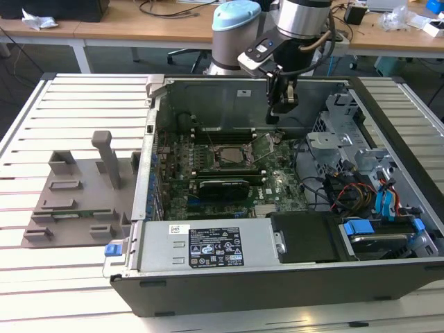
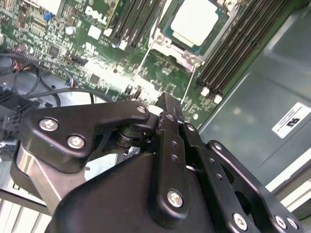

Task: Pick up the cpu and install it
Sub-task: 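Close the cpu cover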

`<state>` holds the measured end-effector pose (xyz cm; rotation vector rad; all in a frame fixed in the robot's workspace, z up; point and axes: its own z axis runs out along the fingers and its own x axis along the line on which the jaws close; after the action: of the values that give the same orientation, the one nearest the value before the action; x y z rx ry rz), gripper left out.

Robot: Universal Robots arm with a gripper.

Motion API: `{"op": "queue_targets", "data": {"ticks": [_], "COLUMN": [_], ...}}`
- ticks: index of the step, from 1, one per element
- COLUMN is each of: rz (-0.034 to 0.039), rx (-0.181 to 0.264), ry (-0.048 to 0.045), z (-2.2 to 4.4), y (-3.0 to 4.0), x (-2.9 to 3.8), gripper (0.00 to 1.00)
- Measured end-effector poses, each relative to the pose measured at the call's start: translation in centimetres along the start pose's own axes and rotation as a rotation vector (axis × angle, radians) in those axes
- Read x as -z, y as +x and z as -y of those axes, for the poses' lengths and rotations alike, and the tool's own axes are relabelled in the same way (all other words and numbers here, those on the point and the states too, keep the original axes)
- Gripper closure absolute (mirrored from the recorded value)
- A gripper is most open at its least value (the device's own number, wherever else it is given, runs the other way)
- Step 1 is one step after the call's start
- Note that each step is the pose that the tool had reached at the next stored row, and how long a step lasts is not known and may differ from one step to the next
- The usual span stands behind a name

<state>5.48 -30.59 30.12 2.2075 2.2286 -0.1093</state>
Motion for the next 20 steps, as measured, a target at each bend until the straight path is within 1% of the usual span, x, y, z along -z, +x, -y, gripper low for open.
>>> {"op": "queue_targets", "data": {"ticks": [4, 8, 10, 11, 12, 13, 14, 18, 20], "rz": [0.0002, 0.0001, 0.0000, 0.0001, 0.0000, 0.0000, 0.0002, 0.0001, 0.0001], "rx": [0.000, 0.000, 0.000, 0.000, 0.000, 0.000, 0.000, 0.000, 0.000], "ry": [0.0003, 0.0019, 0.0029, 0.0031, 0.0033, 0.0033, 0.0034, 0.0034, 0.0034], "z": [-0.85, -1.86, -2.47, -2.65, -2.94, -3.07, -3.18, -3.25, -3.26], "y": [0.00, 0.03, 0.05, 0.06, 0.08, 0.09, 0.11, 0.21, 0.28], "x": [-0.15, -0.92, -1.41, -1.57, -1.89, -2.08, -2.46, -3.95, -4.41], "gripper": [0.89, 0.89, 0.89, 0.89, 0.89, 0.89, 0.89, 0.89, 0.89]}}
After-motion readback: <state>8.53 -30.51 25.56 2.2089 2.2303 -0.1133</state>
